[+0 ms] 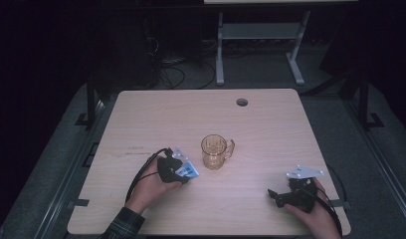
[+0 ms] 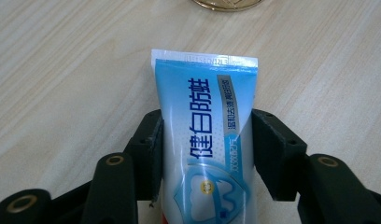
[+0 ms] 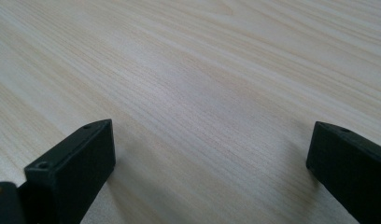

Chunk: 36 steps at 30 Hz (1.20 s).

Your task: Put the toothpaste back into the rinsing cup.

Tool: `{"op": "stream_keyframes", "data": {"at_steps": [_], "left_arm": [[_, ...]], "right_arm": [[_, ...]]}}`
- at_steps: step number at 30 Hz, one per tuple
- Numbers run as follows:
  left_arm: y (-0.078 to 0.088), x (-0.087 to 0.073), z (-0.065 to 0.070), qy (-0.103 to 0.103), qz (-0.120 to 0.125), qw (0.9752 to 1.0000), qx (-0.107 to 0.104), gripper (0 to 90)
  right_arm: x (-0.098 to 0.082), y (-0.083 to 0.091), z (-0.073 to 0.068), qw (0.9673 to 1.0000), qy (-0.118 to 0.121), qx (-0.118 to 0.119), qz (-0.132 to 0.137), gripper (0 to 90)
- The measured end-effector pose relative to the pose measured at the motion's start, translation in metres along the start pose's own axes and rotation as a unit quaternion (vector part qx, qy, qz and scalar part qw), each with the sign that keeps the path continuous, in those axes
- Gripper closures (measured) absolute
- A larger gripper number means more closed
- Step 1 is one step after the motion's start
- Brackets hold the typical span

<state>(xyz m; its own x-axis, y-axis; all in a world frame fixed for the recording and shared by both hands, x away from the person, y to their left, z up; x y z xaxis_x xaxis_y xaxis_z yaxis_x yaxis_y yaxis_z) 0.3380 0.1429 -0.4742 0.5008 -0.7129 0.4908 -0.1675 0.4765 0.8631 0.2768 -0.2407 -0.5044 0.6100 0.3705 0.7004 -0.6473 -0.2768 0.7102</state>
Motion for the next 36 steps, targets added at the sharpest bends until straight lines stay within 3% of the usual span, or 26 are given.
{"op": "stream_keyframes", "data": {"at_steps": [11, 15, 25, 32, 36], "left_arm": [[0.004, 0.001, 0.002, 0.010, -0.028, 0.9995, -0.007, 61.0], [0.007, 0.000, 0.002, 0.021, -0.031, 0.9992, -0.013, 71.2], [0.012, -0.003, -0.002, 0.034, -0.027, 0.9985, -0.033, 73.0], [0.021, -0.004, -0.004, 0.041, -0.003, 0.9984, -0.039, 73.2], [0.030, -0.006, -0.006, 0.047, 0.022, 0.9977, -0.044, 73.4]], "right_arm": [[0.000, 0.000, 0.000, 1.0000, 0.000, 0.000, 0.000, 0.5], [0.000, 0.000, 0.000, 1.0000, 0.000, 0.000, 0.000, 0.5], [0.000, 0.000, 0.000, 1.0000, 0.000, 0.000, 0.000, 0.5], [0.000, 0.000, 0.000, 1.0000, 0.000, 0.000, 0.000, 0.5], [0.000, 0.000, 0.000, 1.0000, 0.000, 0.000, 0.000, 0.5]]}}
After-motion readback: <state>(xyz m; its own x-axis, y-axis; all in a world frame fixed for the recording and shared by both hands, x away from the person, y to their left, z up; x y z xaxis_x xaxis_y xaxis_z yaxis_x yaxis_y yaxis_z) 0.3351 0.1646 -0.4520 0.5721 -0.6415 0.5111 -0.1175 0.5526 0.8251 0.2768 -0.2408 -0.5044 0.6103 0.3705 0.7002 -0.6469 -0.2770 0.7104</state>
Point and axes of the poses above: each handheld gripper's, and its own axes: y roughly backward along the jaws, x roughly out of its top, z roughly to its right, the point moved 3 cm from there along -y, roughly forward along the jaws, and after that the axes turned 8 degrees about -x, right-handed, at the moved point
